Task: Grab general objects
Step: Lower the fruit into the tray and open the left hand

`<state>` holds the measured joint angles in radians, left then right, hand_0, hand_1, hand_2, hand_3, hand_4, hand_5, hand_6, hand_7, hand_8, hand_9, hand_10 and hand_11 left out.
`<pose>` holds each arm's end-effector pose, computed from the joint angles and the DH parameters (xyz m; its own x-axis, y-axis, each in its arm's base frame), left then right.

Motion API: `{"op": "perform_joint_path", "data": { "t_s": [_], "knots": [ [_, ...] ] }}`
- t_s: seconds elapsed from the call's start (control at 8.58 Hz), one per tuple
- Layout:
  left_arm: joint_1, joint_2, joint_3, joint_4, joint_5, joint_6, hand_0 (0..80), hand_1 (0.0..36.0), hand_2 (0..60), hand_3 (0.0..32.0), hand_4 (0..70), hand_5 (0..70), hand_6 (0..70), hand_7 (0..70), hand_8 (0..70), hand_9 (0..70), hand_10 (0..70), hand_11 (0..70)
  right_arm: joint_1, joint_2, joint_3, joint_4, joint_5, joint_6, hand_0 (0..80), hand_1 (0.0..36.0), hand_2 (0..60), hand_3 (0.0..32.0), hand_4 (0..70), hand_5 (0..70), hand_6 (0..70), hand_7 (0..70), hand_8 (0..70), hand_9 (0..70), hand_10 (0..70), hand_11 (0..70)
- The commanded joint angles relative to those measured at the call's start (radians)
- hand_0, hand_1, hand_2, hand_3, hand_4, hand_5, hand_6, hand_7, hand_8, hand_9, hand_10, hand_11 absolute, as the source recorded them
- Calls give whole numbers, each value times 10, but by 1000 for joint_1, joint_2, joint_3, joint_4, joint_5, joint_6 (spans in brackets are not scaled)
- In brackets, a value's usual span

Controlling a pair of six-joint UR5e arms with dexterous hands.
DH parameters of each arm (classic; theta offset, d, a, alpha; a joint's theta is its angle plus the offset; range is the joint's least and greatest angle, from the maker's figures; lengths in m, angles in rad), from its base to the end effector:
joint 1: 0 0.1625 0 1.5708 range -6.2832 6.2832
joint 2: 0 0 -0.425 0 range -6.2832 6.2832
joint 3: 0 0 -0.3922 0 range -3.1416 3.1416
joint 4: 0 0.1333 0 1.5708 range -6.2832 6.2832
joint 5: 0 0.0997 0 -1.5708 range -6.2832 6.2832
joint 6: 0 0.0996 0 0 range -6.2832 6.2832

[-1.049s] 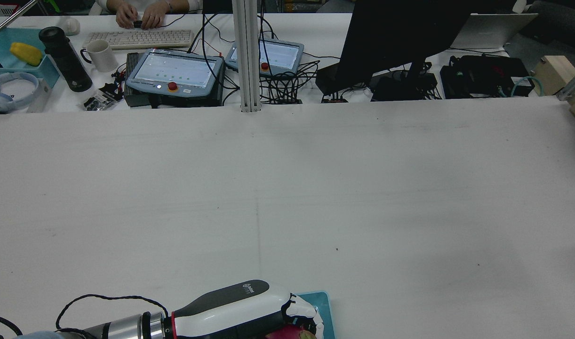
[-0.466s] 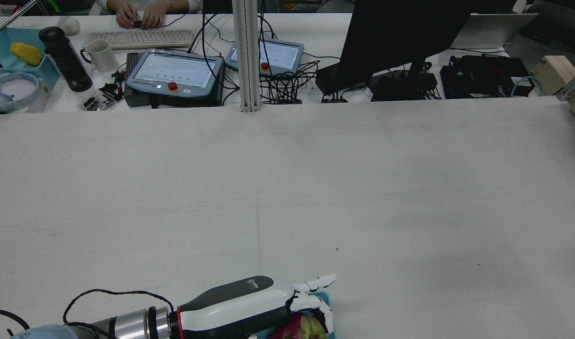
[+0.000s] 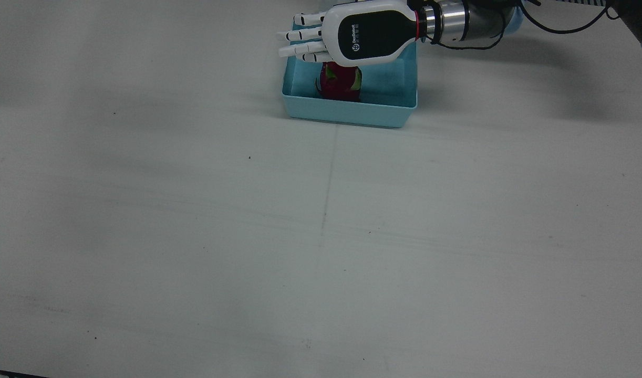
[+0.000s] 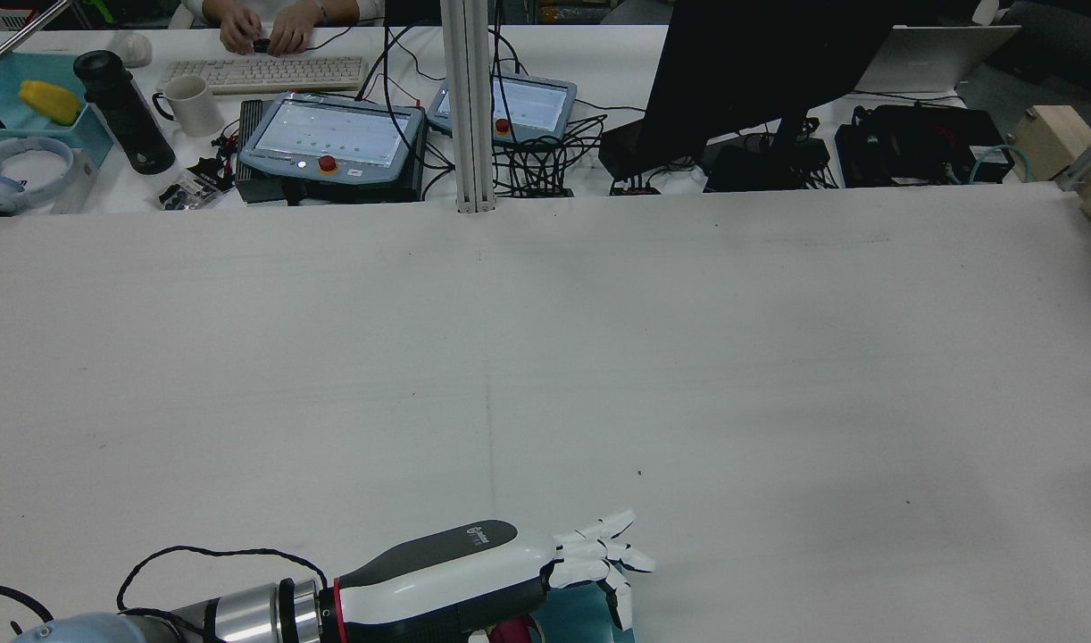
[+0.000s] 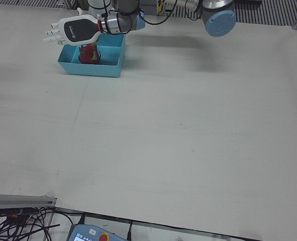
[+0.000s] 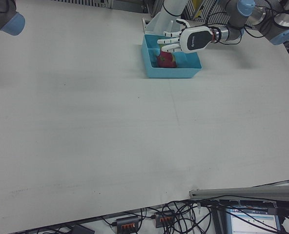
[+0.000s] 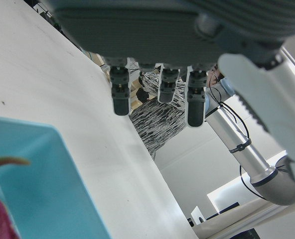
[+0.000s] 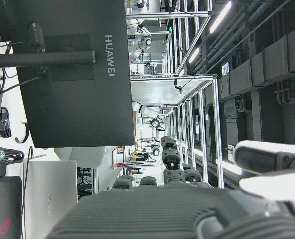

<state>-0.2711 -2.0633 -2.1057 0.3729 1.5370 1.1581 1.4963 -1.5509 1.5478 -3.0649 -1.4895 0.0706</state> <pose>0.4870 -0.2772 0.2198 -0.6550 -0.2340 -0.7185 0.0336 0.9409 -0.3370 0.1033 -0.5161 0.6808 -0.9971 -0.0014 -0.0763 0.0760 0.0736 -0.9944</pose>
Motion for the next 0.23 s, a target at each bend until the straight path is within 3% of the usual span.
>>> {"op": "perform_joint_path", "data": {
  "t_s": [0.0,0.12],
  "knots": [
    [-40,5,-2,0,3,-5,575,331,540,0,98,373,123,261,82,97,187,302,-1,0,0,0,0,-2,0,0,0,0,0,0,0,0,0,0,0,0],
    [-55,6,3,0,12,-20,581,352,600,0,142,482,150,290,114,140,206,329,-1,0,0,0,0,0,0,0,0,0,0,0,0,0,0,0,0,0]
  ]
}}
